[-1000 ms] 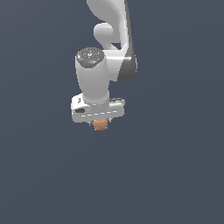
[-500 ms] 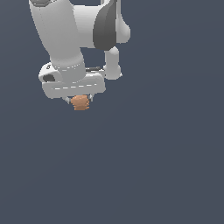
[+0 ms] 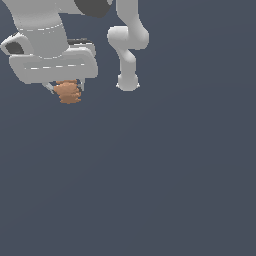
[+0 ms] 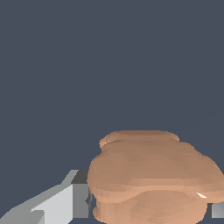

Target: Pick up the object and move it to a goal position.

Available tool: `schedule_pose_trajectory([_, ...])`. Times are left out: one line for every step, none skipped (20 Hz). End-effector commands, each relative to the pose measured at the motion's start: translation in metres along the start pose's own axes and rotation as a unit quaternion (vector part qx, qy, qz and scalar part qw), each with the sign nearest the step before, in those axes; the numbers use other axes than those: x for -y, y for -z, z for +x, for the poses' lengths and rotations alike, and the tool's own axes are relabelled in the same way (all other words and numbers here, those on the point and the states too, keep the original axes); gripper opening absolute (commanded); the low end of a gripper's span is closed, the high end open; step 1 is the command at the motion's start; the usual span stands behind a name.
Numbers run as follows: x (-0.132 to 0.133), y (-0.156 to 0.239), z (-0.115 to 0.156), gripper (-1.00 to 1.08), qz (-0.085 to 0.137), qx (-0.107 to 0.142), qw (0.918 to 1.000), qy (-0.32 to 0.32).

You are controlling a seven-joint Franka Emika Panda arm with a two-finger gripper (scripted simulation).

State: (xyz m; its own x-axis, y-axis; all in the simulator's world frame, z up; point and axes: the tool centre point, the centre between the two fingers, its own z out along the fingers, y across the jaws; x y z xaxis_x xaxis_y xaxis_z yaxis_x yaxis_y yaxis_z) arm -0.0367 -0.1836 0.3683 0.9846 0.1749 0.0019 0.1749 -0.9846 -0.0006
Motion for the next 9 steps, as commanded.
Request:
schedule_pose_trajectory([-0.008, 0.013, -0.006, -1.00, 0.000, 0.001, 1.0000, 0.001])
schedule_pose_trajectory([-0.011, 0.016, -0.007, -1.00, 0.000, 0.001, 1.0000, 0.001])
schedule_pose_trajectory([-0.013, 0.020, -0.008, -1.00, 0.000, 0.001, 1.0000, 0.001])
schedule_pose_trajectory([-0.015, 0.022, -0.009, -1.00, 0.000, 0.001, 1.0000, 0.001])
schedule_pose_trajectory([-0.017, 0.024, -0.010, -1.00, 0.000, 0.001, 1.0000, 0.001])
schedule_pose_trajectory([-0.018, 0.026, -0.010, -1.00, 0.000, 0.001, 1.0000, 0.001])
schedule_pose_trajectory([-0.019, 0.027, -0.010, -1.00, 0.000, 0.001, 1.0000, 0.001])
schedule_pose_trajectory([-0.019, 0.027, -0.010, -1.00, 0.000, 0.001, 1.0000, 0.001])
schedule_pose_trajectory([-0.019, 0.027, -0.010, -1.00, 0.000, 0.001, 1.0000, 0.001])
